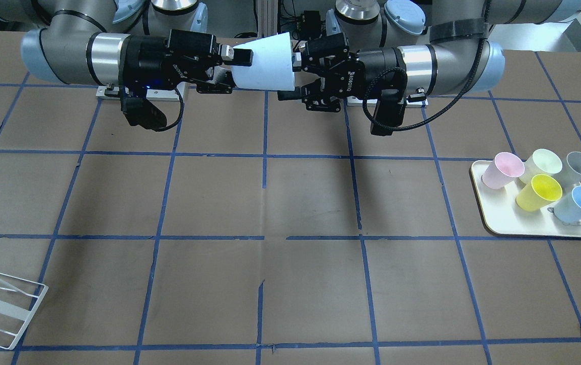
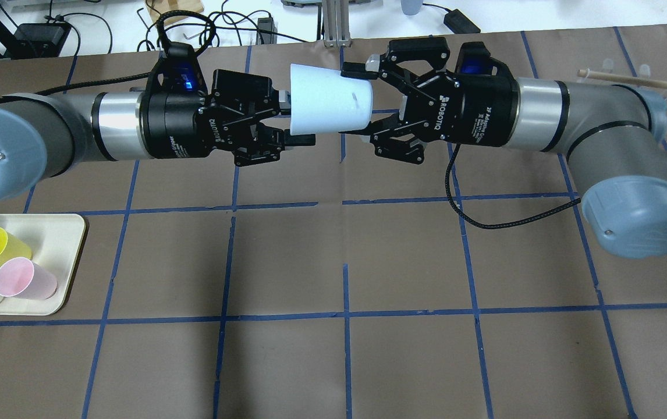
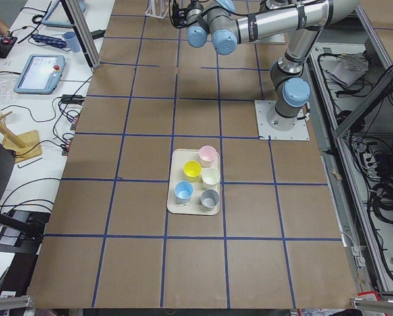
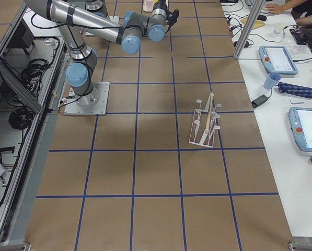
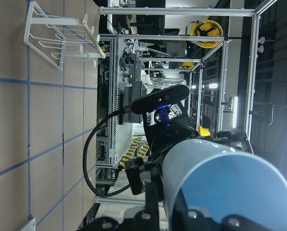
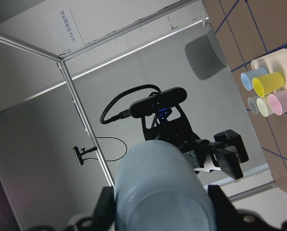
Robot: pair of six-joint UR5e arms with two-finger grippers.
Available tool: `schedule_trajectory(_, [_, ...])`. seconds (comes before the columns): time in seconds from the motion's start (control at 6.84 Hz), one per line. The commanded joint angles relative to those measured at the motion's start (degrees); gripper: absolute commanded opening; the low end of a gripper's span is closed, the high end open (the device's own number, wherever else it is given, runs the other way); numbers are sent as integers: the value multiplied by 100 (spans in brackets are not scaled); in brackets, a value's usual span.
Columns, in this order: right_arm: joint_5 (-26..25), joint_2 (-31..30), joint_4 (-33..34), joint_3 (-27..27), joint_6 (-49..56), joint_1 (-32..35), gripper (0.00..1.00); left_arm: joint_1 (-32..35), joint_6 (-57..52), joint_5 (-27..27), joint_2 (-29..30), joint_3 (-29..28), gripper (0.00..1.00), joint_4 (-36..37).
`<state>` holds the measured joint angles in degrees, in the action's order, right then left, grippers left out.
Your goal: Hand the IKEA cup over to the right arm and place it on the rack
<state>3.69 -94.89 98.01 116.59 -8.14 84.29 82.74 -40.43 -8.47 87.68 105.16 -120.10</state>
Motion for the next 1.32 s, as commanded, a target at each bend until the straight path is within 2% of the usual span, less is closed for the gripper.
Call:
schedule_trajectory(0.0, [0, 23, 7, -118, -178, -35, 38, -152, 796, -1011, 21, -529, 100, 30])
schedule_trajectory(0.15, [0, 40, 16, -319, -466, -61, 37, -353, 835, -1521, 56, -802, 100, 13])
schedule_trajectory(0.29, [-8, 49, 16, -364, -495, -183, 37, -399, 1122, -2518, 4, -961, 100, 135])
schedule_trajectory(0.44, [-69, 41, 7, -365, -504, -515, 38, -391, 1587, -3651, 3, -1084, 100, 719])
schedule_trajectory(0.58, [-166, 49, 16, -373, -557, -649, 38, -304, 2226, -4558, -23, -1094, 100, 1221])
schedule_trajectory(0.73, [-941, 41, 146, -382, -540, -790, 38, -137, 2790, -5141, -84, -1094, 100, 1452])
schedule_trajectory(1.02, [-2409, 41, 235, -470, -557, -887, 36, 442, 3241, -6563, -103, -1007, 100, 2651])
schedule_trajectory(1.17, [-3487, 67, 331, -696, -548, -940, 36, 653, 3304, -6989, -111, -1024, 100, 2780])
